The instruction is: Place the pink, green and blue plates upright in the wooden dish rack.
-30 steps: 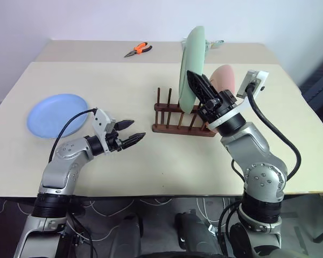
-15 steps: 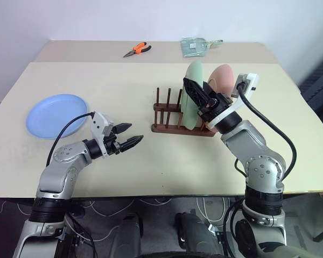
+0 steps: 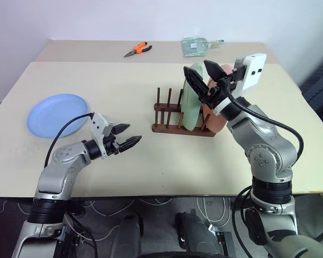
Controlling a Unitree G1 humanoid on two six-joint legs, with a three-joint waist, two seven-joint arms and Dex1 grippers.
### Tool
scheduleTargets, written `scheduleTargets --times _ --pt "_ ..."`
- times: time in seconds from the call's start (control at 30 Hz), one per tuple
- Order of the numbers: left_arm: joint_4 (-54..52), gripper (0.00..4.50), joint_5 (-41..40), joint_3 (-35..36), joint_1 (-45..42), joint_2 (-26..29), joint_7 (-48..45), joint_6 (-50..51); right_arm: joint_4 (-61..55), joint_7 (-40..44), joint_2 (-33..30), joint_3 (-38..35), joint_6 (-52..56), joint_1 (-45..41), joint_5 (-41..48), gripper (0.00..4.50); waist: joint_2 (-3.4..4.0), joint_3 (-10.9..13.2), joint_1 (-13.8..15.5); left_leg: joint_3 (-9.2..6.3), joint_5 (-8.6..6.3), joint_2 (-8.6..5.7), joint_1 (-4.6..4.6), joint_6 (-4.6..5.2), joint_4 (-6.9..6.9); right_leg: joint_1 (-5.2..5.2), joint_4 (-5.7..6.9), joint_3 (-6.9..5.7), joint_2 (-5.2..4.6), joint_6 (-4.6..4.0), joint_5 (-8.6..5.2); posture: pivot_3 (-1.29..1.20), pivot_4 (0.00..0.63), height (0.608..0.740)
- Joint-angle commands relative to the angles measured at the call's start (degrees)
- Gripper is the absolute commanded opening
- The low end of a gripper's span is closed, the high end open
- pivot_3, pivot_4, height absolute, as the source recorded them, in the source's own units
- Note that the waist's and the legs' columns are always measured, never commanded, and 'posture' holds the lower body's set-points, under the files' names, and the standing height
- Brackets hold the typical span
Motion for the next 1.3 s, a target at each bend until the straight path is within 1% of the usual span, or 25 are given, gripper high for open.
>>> scheduleTargets --times 0.03,0.1,0.17,0.23,0.33,0.4,0.47,0.57,0.63,0.7,0.8,0.87,0.9,1.03,1.1,1.13,1.23,1.3 --pt "4.62 4.44 1.71 8.88 -3.17 -0.06 9.69 -2.91 -1.50 6.30 -6.81 6.78 -7.31 -4.92 -11.68 4.50 0.01 0.00 -0.13 0.00 0.00 0.01 0.00 0.00 -0.01 -0.02 0.00 0.00 0.02 0.00 0.00 0.00 0.150 0.732" --pt "8.58 4.44 5.34 12.69 -5.53 0.21 18.79 -4.53 -0.74 10.76 -10.76 12.90 -10.74 -6.75 -18.38 4.50 -0.03 -0.02 -0.33 -0.01 0.00 0.01 0.00 0.00 -0.02 -0.08 0.03 -0.01 0.04 0.01 0.00 0.00 0.150 0.732" --pt "12.74 4.44 8.61 15.98 -8.08 1.29 28.12 -2.23 -0.09 14.61 -12.51 17.46 -14.26 -7.01 -22.50 4.50 -0.05 -0.03 -0.30 -0.06 0.00 0.03 0.01 0.01 -0.04 -0.06 0.04 -0.03 0.09 0.04 0.01 0.00 0.150 0.732" --pt "15.04 4.44 8.99 21.07 -10.80 1.18 37.22 0.62 0.86 16.12 -11.91 19.65 -16.10 -6.26 -24.65 4.50 -0.08 -0.05 -0.36 -0.06 0.00 0.02 0.01 0.01 -0.05 -0.05 0.02 -0.03 0.09 0.15 0.05 0.00 0.150 0.732" --pt "12.82 4.44 6.17 28.11 -12.39 -0.68 44.59 2.11 2.28 16.76 -9.78 20.75 -17.87 -4.43 -25.82 4.50 -0.18 -0.05 0.04 -0.03 0.00 -0.03 -0.06 0.01 -0.02 -0.03 -0.01 -0.03 -0.01 0.31 0.11 0.00 0.150 0.732" --pt "11.54 4.44 6.76 30.88 -12.13 -1.25 49.57 4.06 3.07 17.38 -8.56 21.04 -18.72 -3.58 -26.51 4.50 -0.19 -0.06 0.23 -0.03 0.00 -0.04 -0.07 0.00 -0.01 -0.02 0.00 -0.03 -0.04 0.32 0.12 0.00 0.150 0.732" --pt "10.99 4.44 5.72 33.88 -11.98 -2.06 53.30 6.93 3.51 18.13 -7.85 21.07 -19.47 -2.94 -27.32 4.50 -0.20 -0.07 0.39 -0.06 0.00 -0.05 -0.06 -0.01 0.00 0.00 0.02 -0.04 -0.04 0.32 0.12 0.00 0.150 0.732" --pt "10.81 4.44 2.01 37.95 -11.55 -3.22 56.51 15.37 3.80 19.40 -6.98 20.93 -20.40 -2.18 -28.02 4.50 -0.21 -0.07 0.31 -0.07 0.00 -0.05 -0.03 -0.01 0.01 0.03 0.03 -0.06 -0.03 0.31 0.12 0.00 0.150 0.732" --pt "10.43 4.44 0.05 39.29 -11.87 -3.88 57.00 17.79 3.88 19.98 -6.38 20.66 -20.75 -2.04 -28.27 4.50 -0.23 -0.08 0.26 -0.08 0.00 -0.05 -0.01 -0.02 0.01 0.05 0.04 -0.07 -0.02 0.31 0.12 0.00 0.150 0.732" --pt "9.99 4.44 -3.72 40.18 -12.43 -4.62 55.54 22.00 3.78 20.54 -5.84 20.38 -21.29 -1.89 -28.31 4.50 -0.26 -0.08 0.26 -0.11 0.00 -0.05 -0.01 -0.02 0.01 0.05 0.05 -0.10 -0.01 0.31 0.12 0.00 0.150 0.732" --pt "11.06 4.44 -8.06 43.18 -13.94 -5.82 56.85 25.89 3.46 20.99 -5.19 20.01 -21.65 -1.50 -28.51 4.50 -0.27 -0.09 0.22 -0.11 0.00 -0.05 -0.01 -0.03 0.01 0.05 0.05 -0.11 -0.01 0.30 0.12 0.00 0.150 0.732" --pt "12.02 3.93 -9.08 44.76 -14.68 -6.11 58.40 26.08 3.22 21.15 -5.03 19.87 -21.80 -1.12 -28.90 4.50 -0.27 -0.09 0.19 -0.13 0.01 -0.05 0.00 -0.04 0.01 0.05 0.05 -0.11 -0.01 0.30 0.12 0.00 0.150 0.732" --pt "12.14 3.59 -9.13 45.10 -14.82 -6.16 58.97 25.77 3.17 21.22 -4.98 19.81 -21.88 -0.99 -29.08 4.50 -0.27 -0.09 0.18 -0.13 0.01 -0.05 0.01 -0.04 0.01 0.06 0.06 -0.12 -0.01 0.30 0.12 0.00 0.150 0.732" --pt "14.63 1.64 -11.25 46.21 -16.45 -5.69 59.94 26.77 2.56 21.24 -4.72 18.70 -20.53 -0.50 -28.92 4.50 -0.27 -0.09 0.16 -0.13 0.01 -0.06 0.01 -0.05 0.00 0.05 0.06 -0.12 -0.01 0.30 0.13 0.00 0.150 0.732" --pt "15.65 0.61 -11.59 45.31 -17.16 -5.16 59.14 26.53 2.69 21.17 -4.59 18.29 -19.52 -0.55 -29.19 4.50 -0.28 -0.10 0.16 -0.14 0.02 -0.06 0.01 -0.06 0.00 0.05 0.07 -0.13 0.00 0.30 0.13 0.00 0.150 0.732" --pt "15.53 0.06 -11.50 43.75 -17.50 -4.81 57.66 26.39 2.78 21.32 -4.64 18.20 -19.19 -0.62 -29.31 4.50 -0.28 -0.10 0.16 -0.13 0.02 -0.06 0.01 -0.07 0.00 0.05 0.07 -0.13 0.00 0.29 0.13 0.00 0.150 0.732" --pt "10.27 0.02 -9.99 35.64 -18.48 -4.06 51.03 23.48 2.57 21.77 -4.75 18.09 -18.59 -0.77 -29.40 4.50 -0.29 -0.10 0.39 -0.13 0.03 -0.08 0.00 -0.09 0.00 0.06 0.05 -0.13 -0.02 0.29 0.12 0.00 0.150 0.732" --pt "6.03 0.02 -9.22 30.50 -19.69 -3.59 47.89 22.25 2.72 21.78 -5.06 18.84 -19.91 -1.28 -31.02 4.50 -0.36 -0.07 0.57 -0.14 0.08 -0.09 -0.02 -0.19 -0.02 0.07 0.01 -0.13 -0.03 0.27 0.12 0.00 0.150 0.732"
